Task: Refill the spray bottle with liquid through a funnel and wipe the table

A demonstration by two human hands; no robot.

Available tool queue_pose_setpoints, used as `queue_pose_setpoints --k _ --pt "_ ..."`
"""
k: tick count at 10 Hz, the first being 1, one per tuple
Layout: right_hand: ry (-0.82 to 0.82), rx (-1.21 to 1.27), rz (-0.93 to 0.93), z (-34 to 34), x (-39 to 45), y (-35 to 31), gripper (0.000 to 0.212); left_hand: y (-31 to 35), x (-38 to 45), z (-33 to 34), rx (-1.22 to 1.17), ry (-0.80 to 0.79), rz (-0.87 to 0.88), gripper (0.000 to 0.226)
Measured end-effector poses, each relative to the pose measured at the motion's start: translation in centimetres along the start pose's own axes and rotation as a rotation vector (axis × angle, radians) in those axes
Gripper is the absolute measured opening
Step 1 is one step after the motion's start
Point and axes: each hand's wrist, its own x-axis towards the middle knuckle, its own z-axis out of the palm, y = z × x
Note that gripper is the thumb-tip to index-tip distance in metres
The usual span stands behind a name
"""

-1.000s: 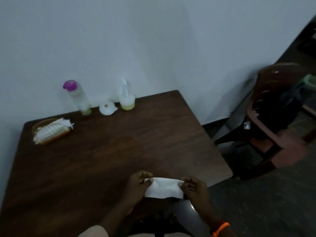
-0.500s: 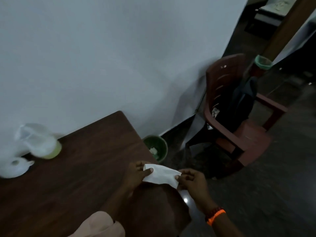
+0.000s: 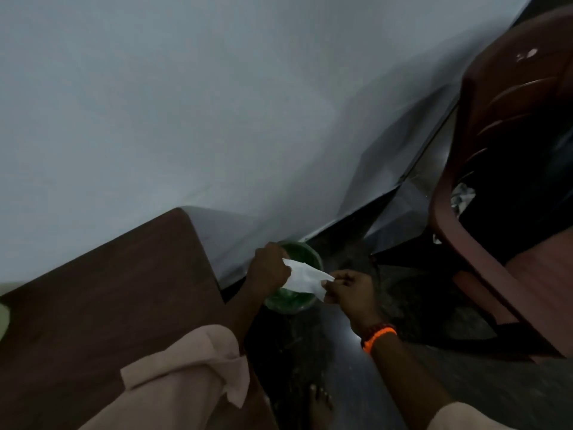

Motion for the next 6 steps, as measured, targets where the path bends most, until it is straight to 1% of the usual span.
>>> queue_pose_setpoints --k 1,2,3,4,5,6 --pt "-0.018 -0.029 0.030 2.3 5.1 1.9 0.006 -0.9 5.2 2.1 0.080 -0.047 -0.094 0.039" --pt "-0.007 -0.046 0.055 4.0 9.1 4.1 0.005 -2.0 9.1 3.9 0.107 -0.096 -0.175 0.049" --pt "0.015 -0.107 0.058 5.2 12.3 6.8 0.010 -2.6 12.1 5.3 0.144 -0.081 -0.246 0.039" --pt "-0.036 -0.196 0.090 6.0 14.6 9.2 0.014 -3.8 14.1 6.9 0.223 -0.121 -0.229 0.048" --pt "-0.072 -0.273 0.134 6.5 16.0 10.9 0.012 -5.3 14.4 7.2 0.344 -0.193 -0.179 0.053" --pt "-0.084 -0.343 0.142 6.8 16.5 12.7 0.009 -6.7 14.7 7.8 0.406 -0.241 -0.162 0.052"
